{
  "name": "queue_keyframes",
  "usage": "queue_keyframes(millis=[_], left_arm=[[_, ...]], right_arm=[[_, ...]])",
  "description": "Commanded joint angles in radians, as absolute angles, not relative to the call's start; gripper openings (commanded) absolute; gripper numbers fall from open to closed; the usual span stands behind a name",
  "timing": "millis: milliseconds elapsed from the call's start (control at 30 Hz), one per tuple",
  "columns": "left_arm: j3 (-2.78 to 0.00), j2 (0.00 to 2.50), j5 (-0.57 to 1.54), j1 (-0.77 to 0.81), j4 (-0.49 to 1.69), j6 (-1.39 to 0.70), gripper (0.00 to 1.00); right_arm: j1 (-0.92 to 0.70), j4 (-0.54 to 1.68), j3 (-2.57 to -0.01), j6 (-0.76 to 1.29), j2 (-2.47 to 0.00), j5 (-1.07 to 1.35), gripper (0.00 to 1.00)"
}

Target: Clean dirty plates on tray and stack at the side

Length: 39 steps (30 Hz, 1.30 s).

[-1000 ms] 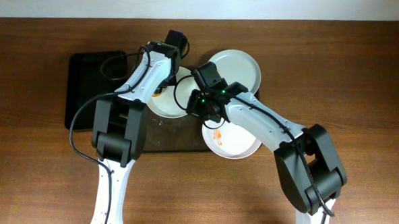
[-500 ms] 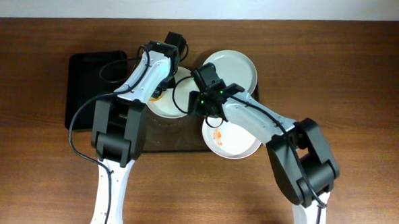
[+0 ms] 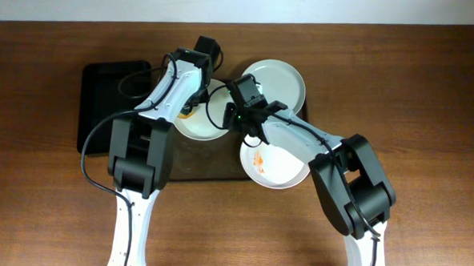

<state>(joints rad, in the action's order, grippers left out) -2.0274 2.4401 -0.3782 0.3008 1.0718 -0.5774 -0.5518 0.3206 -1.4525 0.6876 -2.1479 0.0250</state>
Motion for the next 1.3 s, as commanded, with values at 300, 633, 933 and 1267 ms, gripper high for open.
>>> queue_keyframes(millis=[300,633,933,1267], left_arm=[[-1.997,2.493,-0.599,0.294,0.896,-0.598,0.01],[-1.997,2.493,-0.22,0.28,1.076,-0.234,0.01],[-2.002,2.493,0.221,0.214,1.158,0.014,0.01],[-2.531,2.425,0.352,0.102,1.49,-0.006,0.01]], right_arm=[[-0.549,0.331,-1.458,0.696,-2.202,0.113,0.04],[-0.543,0.318,-1.458,0.685,-2.208,0.178,0.04],[-0.541,0.316,-1.459,0.677,-2.208,0.245,0.04],[-0.522,0.503,-1.572,0.51,-2.126,0.274,0.04]])
